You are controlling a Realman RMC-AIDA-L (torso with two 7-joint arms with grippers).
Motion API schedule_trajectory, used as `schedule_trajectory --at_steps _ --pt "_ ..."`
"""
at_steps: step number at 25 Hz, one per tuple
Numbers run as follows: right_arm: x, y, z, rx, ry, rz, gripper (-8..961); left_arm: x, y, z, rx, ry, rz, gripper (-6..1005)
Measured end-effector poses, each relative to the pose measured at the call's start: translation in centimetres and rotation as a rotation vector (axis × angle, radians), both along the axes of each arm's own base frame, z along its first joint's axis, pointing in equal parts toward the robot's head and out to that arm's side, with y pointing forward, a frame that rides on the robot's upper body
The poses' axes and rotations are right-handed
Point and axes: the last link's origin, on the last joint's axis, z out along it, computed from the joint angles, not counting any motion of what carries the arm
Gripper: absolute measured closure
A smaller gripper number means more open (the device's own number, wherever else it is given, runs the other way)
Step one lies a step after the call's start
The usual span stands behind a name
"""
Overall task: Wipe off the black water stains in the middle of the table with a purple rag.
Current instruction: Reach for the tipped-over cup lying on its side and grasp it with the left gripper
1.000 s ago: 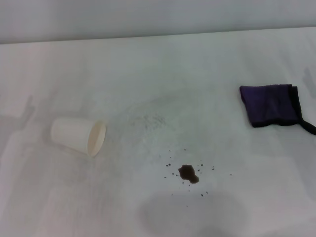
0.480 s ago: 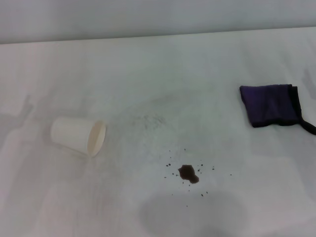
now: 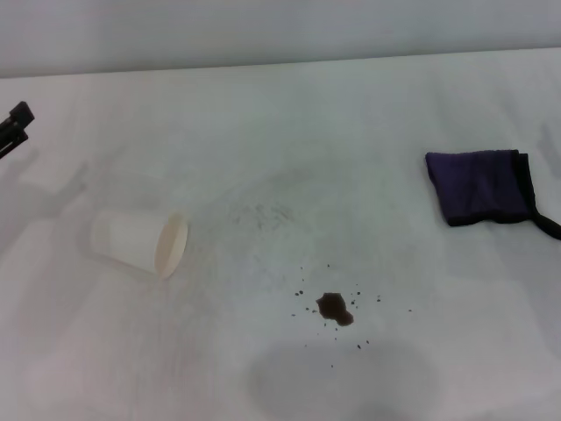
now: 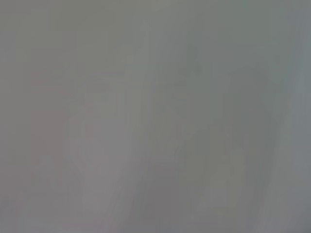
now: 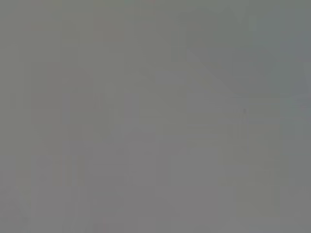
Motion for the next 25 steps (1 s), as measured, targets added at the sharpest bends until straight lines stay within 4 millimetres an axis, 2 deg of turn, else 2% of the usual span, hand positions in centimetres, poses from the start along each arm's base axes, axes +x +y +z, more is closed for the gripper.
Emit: schedule_trajectory --at_steps 6,10,17,20,25 --pt "0.1 0.1 -0.2 -0.012 0.001 -0.009 96 1.3 1.5 2.7 -0.150 0.096 -0.032 123" --pt "0.1 0.2 -0.3 -0.017 0.003 -0.014 95 3.2 2.4 5.2 -0.235 0.197 -0.074 123" --pt "0.1 0.2 -0.3 -0.018 0.008 -0.014 95 5.9 2.3 8.7 -0.284 0.480 -0.154 123" --pt "0.2 0.1 -0.4 -0.019 0.011 -0.017 95 6.8 2.3 8.6 -0.328 0.615 -0.179 123" --pt "0.1 0.0 -0.5 -0.020 0.016 -0.016 95 8.1 2.2 6.7 -0.446 0.843 -0.200 124"
